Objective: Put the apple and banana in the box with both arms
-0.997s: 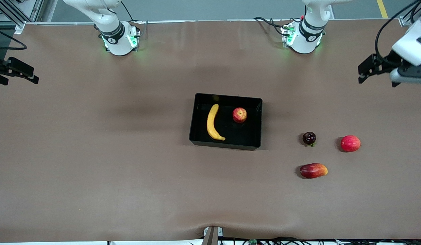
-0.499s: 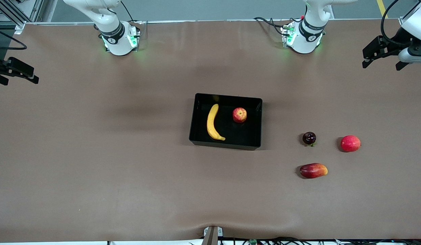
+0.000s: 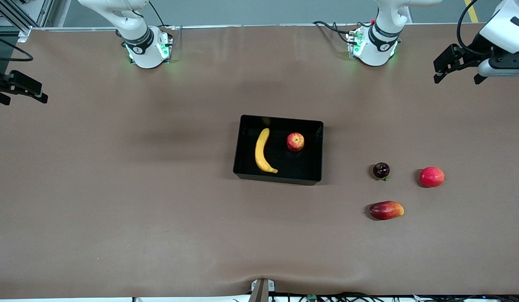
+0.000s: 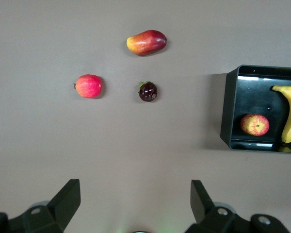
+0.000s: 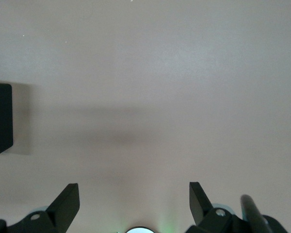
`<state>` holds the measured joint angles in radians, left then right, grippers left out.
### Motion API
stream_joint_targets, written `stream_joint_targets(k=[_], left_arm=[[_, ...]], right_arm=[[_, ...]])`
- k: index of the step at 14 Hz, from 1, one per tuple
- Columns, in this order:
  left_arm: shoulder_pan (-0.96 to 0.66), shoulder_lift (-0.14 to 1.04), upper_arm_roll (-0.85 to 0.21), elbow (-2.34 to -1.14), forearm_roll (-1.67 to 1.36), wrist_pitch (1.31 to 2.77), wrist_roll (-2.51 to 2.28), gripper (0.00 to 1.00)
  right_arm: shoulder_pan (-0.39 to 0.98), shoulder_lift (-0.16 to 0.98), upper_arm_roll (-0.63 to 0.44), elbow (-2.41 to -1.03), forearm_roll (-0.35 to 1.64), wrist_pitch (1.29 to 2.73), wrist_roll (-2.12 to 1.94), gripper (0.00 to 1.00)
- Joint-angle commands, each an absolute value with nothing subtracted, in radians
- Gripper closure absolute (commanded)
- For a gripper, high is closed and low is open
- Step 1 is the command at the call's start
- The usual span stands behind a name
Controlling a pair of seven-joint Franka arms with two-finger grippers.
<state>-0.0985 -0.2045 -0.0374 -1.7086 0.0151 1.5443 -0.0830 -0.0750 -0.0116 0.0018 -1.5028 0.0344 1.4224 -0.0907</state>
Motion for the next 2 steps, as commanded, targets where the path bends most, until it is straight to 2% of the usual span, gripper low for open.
stream_joint_targets(k=[1,2], left_arm=[[-0.094,-0.173,-0.029,-1.663,0.011,1.519,-0.089,0.00],[-0.095,-0.170,-0.029,-1.657,0.011,1.519,-0.089,0.00]], right_arm=[[-0.091,-0.012,0.014,-1.499,0.025,1.414,-0.098,0.00],[-0.091,-0.012,0.014,-1.499,0.025,1.414,-0.098,0.00]])
